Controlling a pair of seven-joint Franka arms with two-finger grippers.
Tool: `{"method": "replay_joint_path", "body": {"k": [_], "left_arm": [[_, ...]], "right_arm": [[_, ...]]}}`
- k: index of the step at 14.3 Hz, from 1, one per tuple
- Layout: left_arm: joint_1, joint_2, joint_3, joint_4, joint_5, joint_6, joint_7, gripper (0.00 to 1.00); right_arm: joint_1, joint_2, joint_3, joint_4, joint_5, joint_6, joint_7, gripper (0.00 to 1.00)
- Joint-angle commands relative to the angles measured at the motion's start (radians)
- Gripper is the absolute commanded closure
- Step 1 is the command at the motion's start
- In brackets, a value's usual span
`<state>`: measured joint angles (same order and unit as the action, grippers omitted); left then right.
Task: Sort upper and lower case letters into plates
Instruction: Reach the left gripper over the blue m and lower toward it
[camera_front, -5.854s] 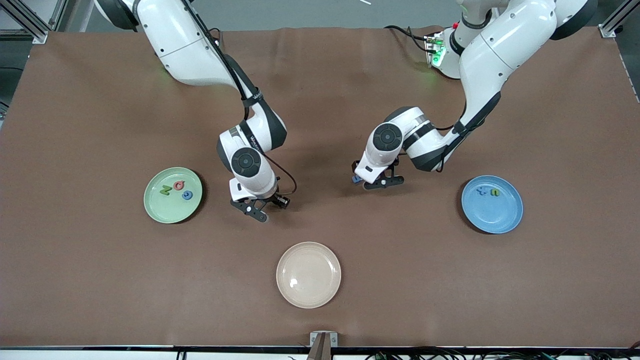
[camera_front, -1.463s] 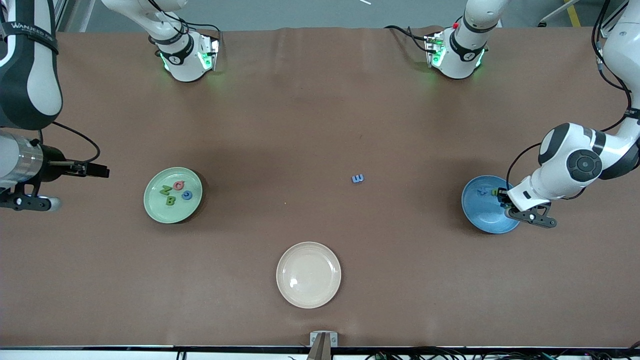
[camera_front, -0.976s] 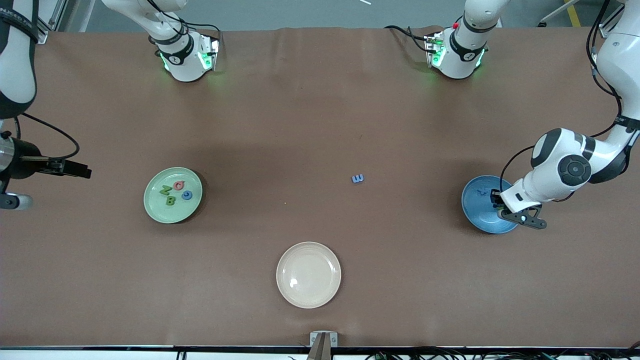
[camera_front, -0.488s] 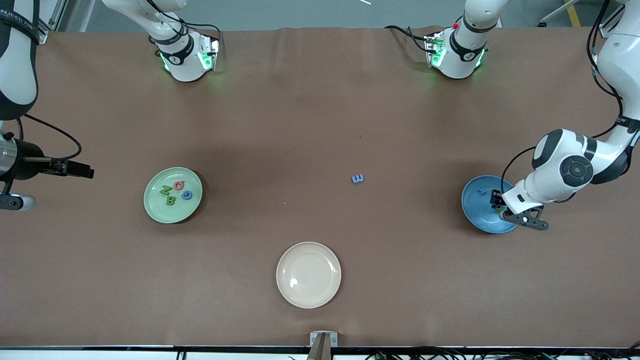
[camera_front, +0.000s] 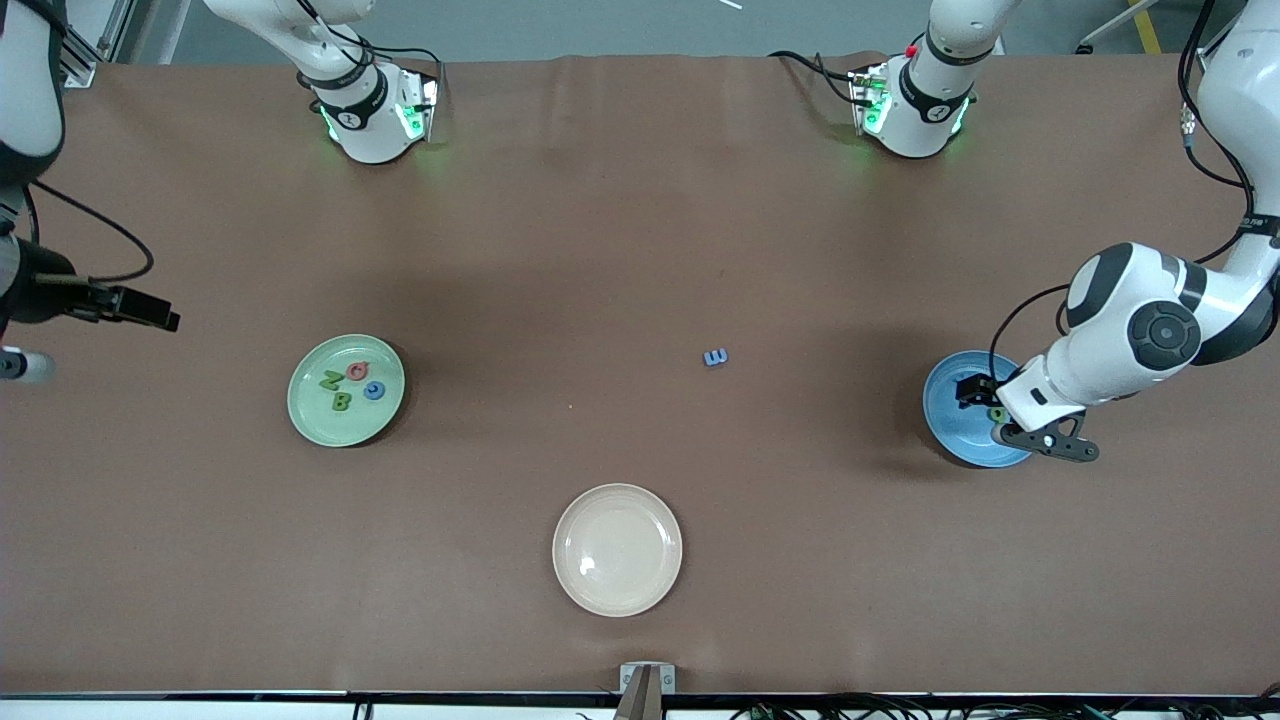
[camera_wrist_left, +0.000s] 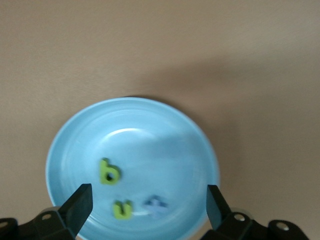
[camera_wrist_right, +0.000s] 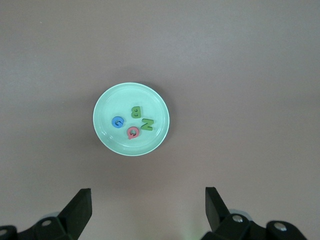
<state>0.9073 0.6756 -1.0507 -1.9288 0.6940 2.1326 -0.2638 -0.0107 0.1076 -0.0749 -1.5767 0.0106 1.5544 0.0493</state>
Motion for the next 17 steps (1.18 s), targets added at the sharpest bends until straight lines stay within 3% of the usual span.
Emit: {"method": "replay_joint_path", "body": {"k": [1,4,8,14,17], "left_arm": [[-0.007,-0.025,-0.099,0.001,-0.025,-0.077,-0.194,0.0],[-0.048,-0.016,-0.169,-0.001,-0.04,-0.1,-0.456,0.0],[-0.259,0.01,-0.14,0.017,-0.054,-0.103,-0.771,0.0],[-0.775,0.053,0.162,0.193,-0.057,-0.092,-1.048,0.0],[-0.898,0.082,0.25,0.243,-0.1,-0.065,-1.103,0.0]], "right_arm": [[-0.011,-0.101,0.01,-0.091,0.008,0.02,-0.013,0.0],[-0.006,-0.147,0.014,-0.111,0.002,0.003,-0.011,0.0],[-0.005,-0.215,0.015,-0.164,0.0,0.004,-0.013,0.0],[0.003,-0.247,0.017,-0.17,0.0,-0.005,-0.013,0.0],[0.006,-0.249,0.017,-0.172,0.0,-0.005,-0.013,0.0]]}}
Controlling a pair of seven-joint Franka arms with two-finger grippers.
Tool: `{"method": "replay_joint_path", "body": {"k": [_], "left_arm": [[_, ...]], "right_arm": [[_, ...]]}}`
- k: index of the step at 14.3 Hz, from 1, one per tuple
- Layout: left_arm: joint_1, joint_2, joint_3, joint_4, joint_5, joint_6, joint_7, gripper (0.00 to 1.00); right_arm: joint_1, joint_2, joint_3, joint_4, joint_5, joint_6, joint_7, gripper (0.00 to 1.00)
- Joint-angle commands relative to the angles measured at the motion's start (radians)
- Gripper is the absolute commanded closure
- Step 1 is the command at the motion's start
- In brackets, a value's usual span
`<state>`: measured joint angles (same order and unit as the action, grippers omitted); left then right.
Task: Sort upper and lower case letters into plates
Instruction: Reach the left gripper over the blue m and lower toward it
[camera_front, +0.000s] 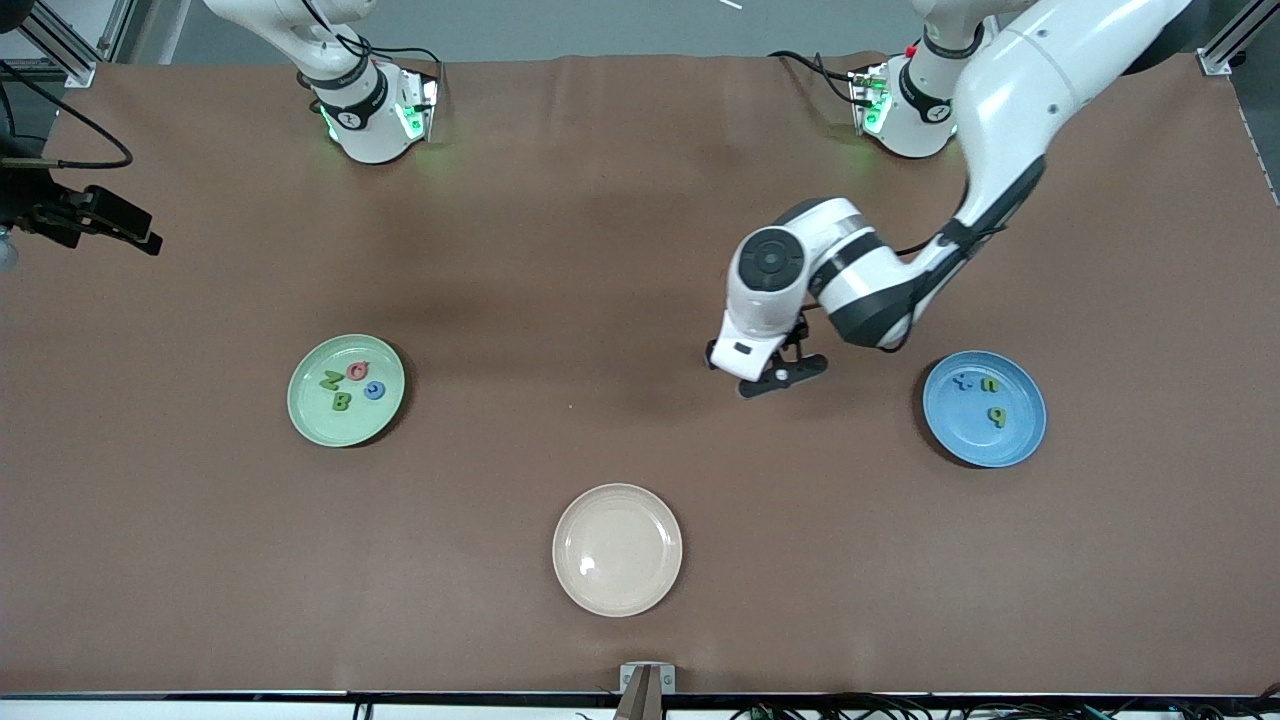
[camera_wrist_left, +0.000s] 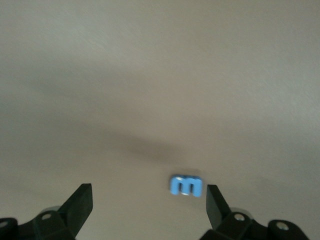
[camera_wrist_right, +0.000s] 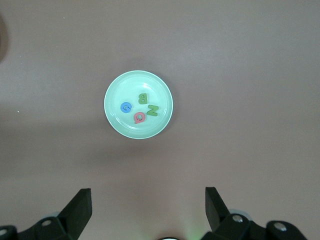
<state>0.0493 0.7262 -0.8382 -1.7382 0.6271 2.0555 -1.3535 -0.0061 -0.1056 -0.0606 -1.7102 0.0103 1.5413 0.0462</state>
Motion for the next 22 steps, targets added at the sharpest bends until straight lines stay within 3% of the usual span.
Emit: {"method": "replay_joint_path", "body": {"k": [1,4,16,20,22], "left_arm": [[-0.043,0.032,0.041,0.048,-0.041,0.038,-0.022,0.0],[-0.045,0.071,0.044,0.04,-0.044,0.124,-0.076,0.0],[-0.031,0.102,0.073,-0.052,-0.035,0.213,-0.073,0.0],[-0.034,0.107,0.076,-0.057,-0.035,0.235,-0.078,0.0],[-0.032,0.105,0.076,-0.064,-0.037,0.235,-0.081,0.08]], "right_arm": [[0.003,-0.037,0.002,-0.039,-0.001,0.008,-0.011,0.0],[0.041,-0.037,0.005,-0.035,-0.058,0.01,-0.046,0.0],[-0.011,-0.049,0.007,-0.042,-0.013,-0.003,-0.045,0.0],[-0.046,-0.054,0.051,-0.046,-0.013,-0.003,-0.046,0.0],[-0.046,-0.057,0.051,-0.046,-0.013,-0.001,-0.046,0.0]]}}
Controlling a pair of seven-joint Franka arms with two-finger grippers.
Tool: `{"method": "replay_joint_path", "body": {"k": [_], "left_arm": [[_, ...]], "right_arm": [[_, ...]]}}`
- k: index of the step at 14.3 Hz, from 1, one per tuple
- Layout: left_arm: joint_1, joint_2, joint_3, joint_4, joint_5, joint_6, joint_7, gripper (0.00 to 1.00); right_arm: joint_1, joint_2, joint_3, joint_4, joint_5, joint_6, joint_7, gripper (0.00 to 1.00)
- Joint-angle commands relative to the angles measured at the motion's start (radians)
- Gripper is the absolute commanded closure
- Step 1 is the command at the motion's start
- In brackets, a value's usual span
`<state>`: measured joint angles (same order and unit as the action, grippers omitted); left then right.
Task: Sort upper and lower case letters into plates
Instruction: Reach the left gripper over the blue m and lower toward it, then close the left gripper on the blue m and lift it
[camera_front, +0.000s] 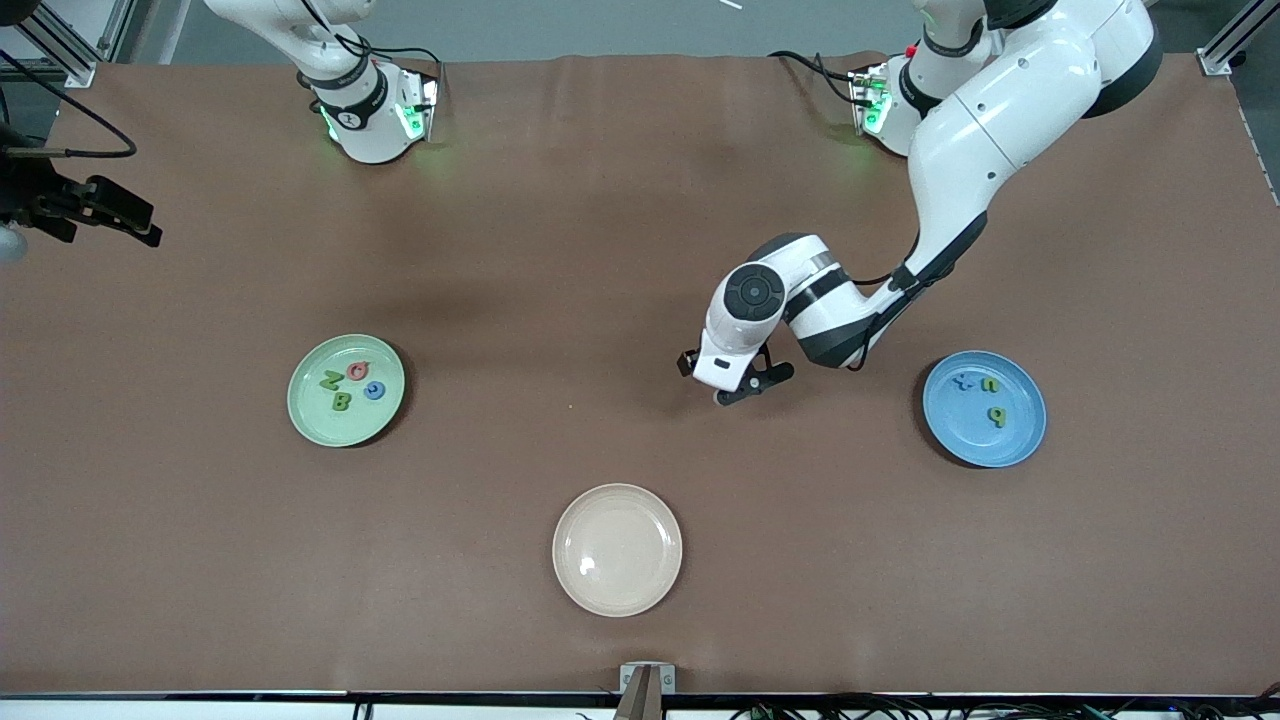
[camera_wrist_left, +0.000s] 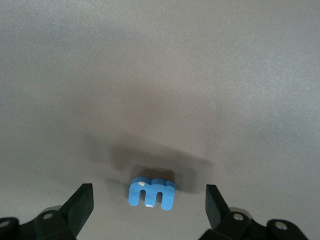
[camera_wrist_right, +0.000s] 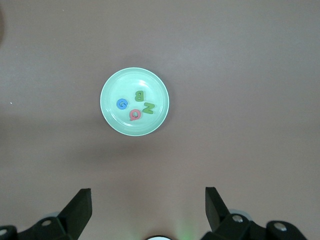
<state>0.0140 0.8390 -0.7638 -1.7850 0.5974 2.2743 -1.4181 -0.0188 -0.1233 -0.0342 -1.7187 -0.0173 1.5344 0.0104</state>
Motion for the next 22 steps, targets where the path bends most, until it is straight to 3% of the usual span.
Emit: {"method": "replay_joint_path", "body": {"k": [1,4,6,16,22], "left_arm": [[0.003,-0.008,0.001,-0.02,-0.008,0.017,-0.018,0.17],[0.003,-0.006,0.001,-0.022,-0.008,0.017,-0.033,0.33],[0.003,-0.006,0.001,-0.022,-0.007,0.017,-0.033,0.39],[-0.005,0.008,0.001,-0.022,-0.008,0.033,-0.035,0.41],[-0.006,0.006,0.009,-0.024,0.007,0.034,-0.031,0.73]], "right_arm": [[-0.032,-0.039,0.025,-0.038,0.014,0.006,-0.01,0.0],[-0.027,-0.039,0.025,-0.038,0.014,0.007,-0.01,0.0],[-0.024,-0.041,0.025,-0.038,0.014,0.009,-0.01,0.0],[0.013,-0.044,0.002,-0.038,0.014,0.013,-0.01,0.0],[0.01,-0.045,0.002,-0.039,0.036,0.013,-0.01,0.0]]}}
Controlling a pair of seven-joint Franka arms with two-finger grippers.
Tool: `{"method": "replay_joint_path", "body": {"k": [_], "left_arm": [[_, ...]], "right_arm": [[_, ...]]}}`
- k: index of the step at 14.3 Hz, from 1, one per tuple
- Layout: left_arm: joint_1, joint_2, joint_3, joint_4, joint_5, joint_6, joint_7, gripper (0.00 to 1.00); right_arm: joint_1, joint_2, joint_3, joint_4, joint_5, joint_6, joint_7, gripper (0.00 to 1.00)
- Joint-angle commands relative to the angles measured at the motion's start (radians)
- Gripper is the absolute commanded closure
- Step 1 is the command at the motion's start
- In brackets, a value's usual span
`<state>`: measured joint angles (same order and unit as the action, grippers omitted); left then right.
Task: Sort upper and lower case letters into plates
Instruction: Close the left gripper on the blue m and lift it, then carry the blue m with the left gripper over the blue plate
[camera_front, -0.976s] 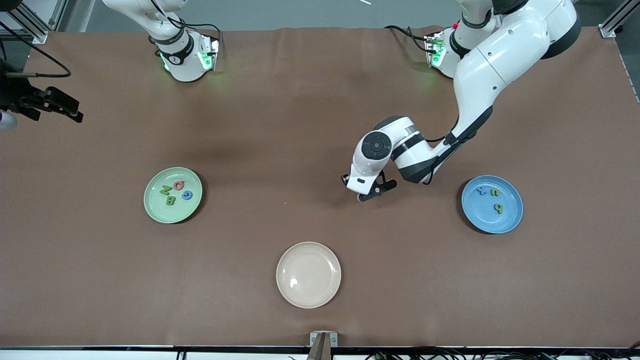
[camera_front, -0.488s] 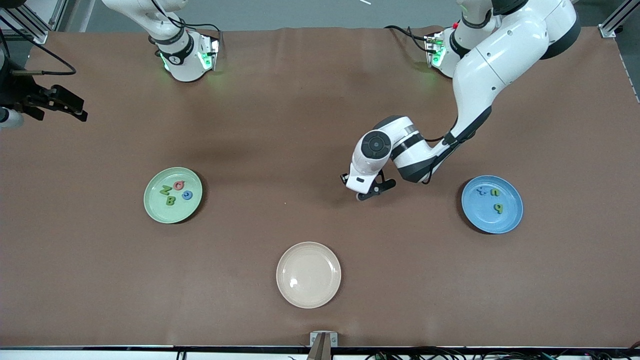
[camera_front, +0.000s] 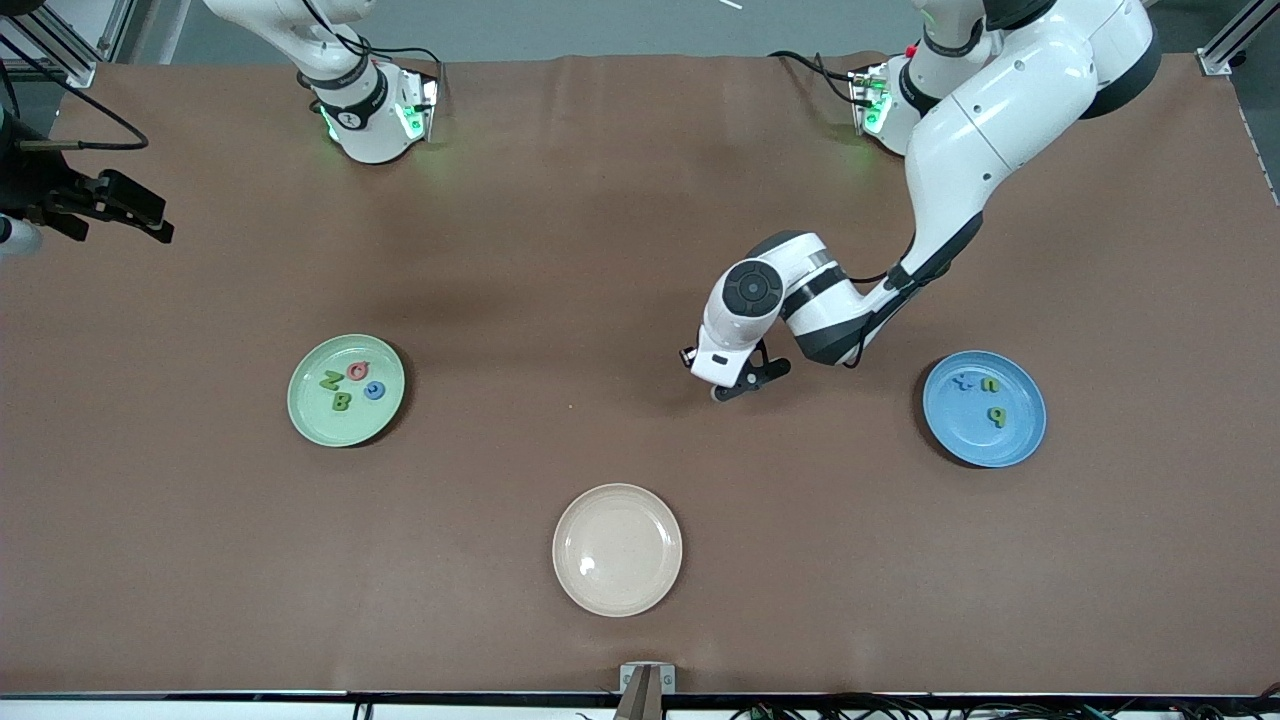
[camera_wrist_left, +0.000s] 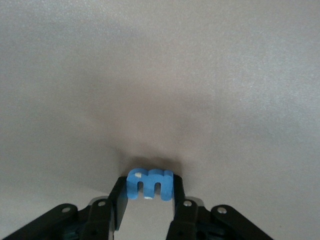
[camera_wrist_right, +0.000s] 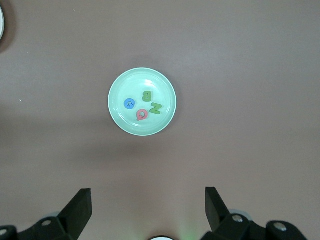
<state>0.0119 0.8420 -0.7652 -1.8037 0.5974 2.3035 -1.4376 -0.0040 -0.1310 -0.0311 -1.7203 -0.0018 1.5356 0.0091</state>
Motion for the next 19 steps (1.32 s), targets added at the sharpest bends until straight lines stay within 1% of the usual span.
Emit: {"method": "replay_joint_path", "body": {"k": [1,3,5,7,8,10,11,12,13,14,15,17,18,19], "left_arm": [[-0.006,0.003,0.012,-0.005,0.007,0.007,-0.011,0.77],[-0.006,0.002,0.015,-0.005,0.007,0.01,-0.007,0.82],[0.009,-0.017,0.014,-0.003,0.009,0.007,0.012,0.82],[0.032,-0.061,0.007,0.001,0.007,-0.006,0.049,0.83],[0.048,-0.079,-0.003,0.001,0.007,-0.016,0.057,0.83],[0.097,-0.115,-0.055,0.007,0.005,-0.079,0.098,0.85],[0.15,-0.135,-0.103,0.009,0.005,-0.111,0.144,0.86],[0.233,-0.144,-0.164,0.007,0.005,-0.148,0.205,0.86],[0.328,-0.144,-0.245,0.007,0.005,-0.209,0.288,0.86],[0.415,-0.144,-0.309,0.006,0.005,-0.278,0.378,0.86],[0.493,-0.143,-0.36,0.003,0.005,-0.355,0.513,0.85],[0.6,-0.149,-0.416,-0.003,0.007,-0.451,0.693,0.85],[0.644,-0.168,-0.431,-0.005,0.009,-0.485,0.763,0.86],[0.678,-0.187,-0.431,-0.006,0.012,-0.501,0.842,0.86]], "right_arm": [[-0.005,-0.038,-0.001,-0.038,0.022,0.012,-0.008,0.0],[-0.005,-0.036,-0.001,-0.036,0.025,0.012,-0.009,0.0],[-0.007,-0.038,-0.003,-0.036,0.048,0.012,-0.011,0.0],[-0.005,-0.035,-0.004,-0.033,0.048,0.018,-0.012,0.0],[-0.007,-0.032,-0.004,-0.027,0.046,0.02,-0.014,0.0],[-0.007,-0.024,-0.004,-0.003,0.037,0.02,-0.014,0.0],[-0.007,-0.019,-0.004,0.007,0.033,0.018,-0.015,0.0],[-0.007,-0.015,-0.004,0.011,0.026,0.018,-0.015,0.0],[-0.007,-0.01,-0.004,0.016,0.022,0.02,-0.017,0.0],[-0.007,-0.006,-0.004,0.018,0.022,0.021,-0.017,0.0],[-0.007,0.002,-0.004,0.027,0.019,0.023,-0.017,0.0],[-0.007,0.019,-0.004,0.042,0.01,0.021,-0.026,0.0],[-0.007,0.024,-0.004,0.045,0.008,0.021,-0.058,0.0],[-0.008,0.033,-0.004,0.054,0.009,0.021,-0.078,0.0]]}}
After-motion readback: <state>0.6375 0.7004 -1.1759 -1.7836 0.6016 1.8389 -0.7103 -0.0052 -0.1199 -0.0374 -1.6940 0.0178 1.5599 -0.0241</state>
